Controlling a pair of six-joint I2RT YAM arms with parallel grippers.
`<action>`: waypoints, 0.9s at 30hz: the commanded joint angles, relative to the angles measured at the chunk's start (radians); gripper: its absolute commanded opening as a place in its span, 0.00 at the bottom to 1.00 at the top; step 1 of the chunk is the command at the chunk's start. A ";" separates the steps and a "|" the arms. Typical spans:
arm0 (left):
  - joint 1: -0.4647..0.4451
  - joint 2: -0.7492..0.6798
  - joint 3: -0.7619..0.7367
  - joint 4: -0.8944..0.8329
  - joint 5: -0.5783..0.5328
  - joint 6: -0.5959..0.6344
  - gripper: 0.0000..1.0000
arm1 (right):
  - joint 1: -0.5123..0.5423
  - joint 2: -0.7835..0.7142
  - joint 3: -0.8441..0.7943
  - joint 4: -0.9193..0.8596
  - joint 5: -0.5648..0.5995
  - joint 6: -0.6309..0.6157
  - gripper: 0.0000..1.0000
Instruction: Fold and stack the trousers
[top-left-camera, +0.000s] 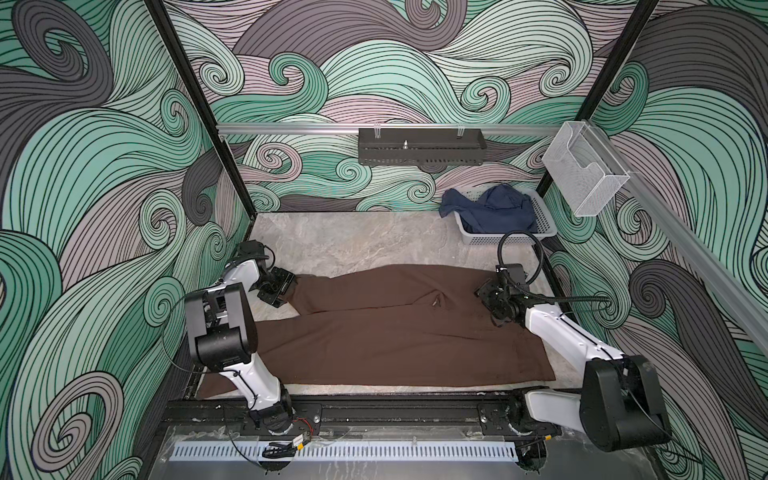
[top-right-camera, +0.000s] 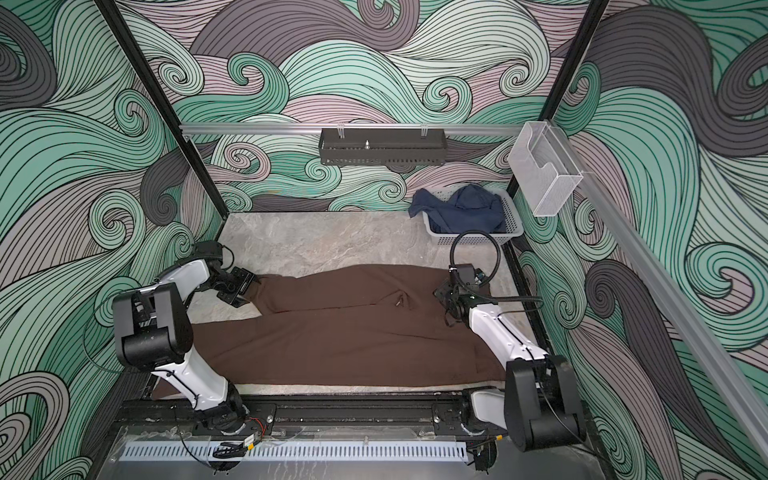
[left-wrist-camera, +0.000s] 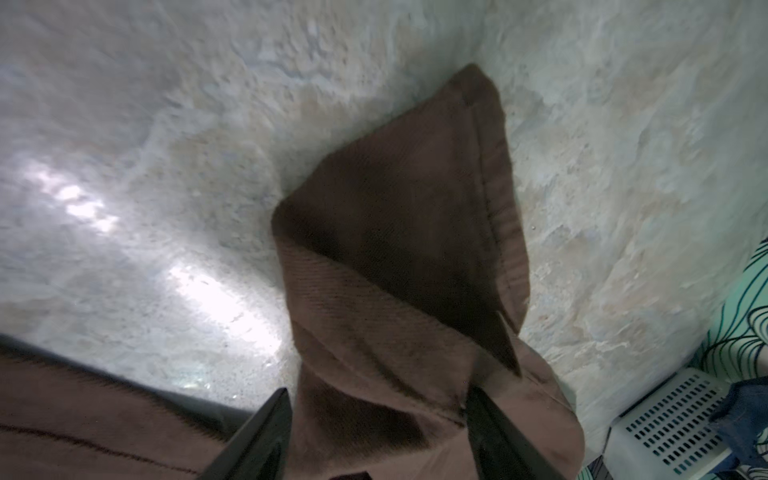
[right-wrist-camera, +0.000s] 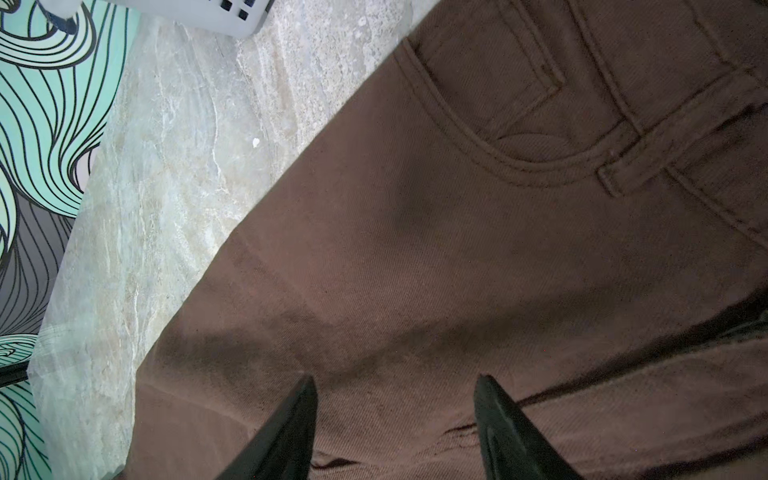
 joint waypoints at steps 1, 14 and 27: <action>-0.022 0.054 0.029 -0.001 0.006 0.047 0.70 | 0.011 0.054 0.019 0.046 0.007 -0.019 0.62; -0.044 -0.018 0.229 -0.163 -0.129 0.111 0.00 | -0.006 0.225 0.048 0.002 -0.013 -0.056 0.59; -0.057 -0.056 0.509 -0.402 -0.389 0.112 0.00 | -0.075 0.345 0.139 -0.083 0.043 -0.068 0.58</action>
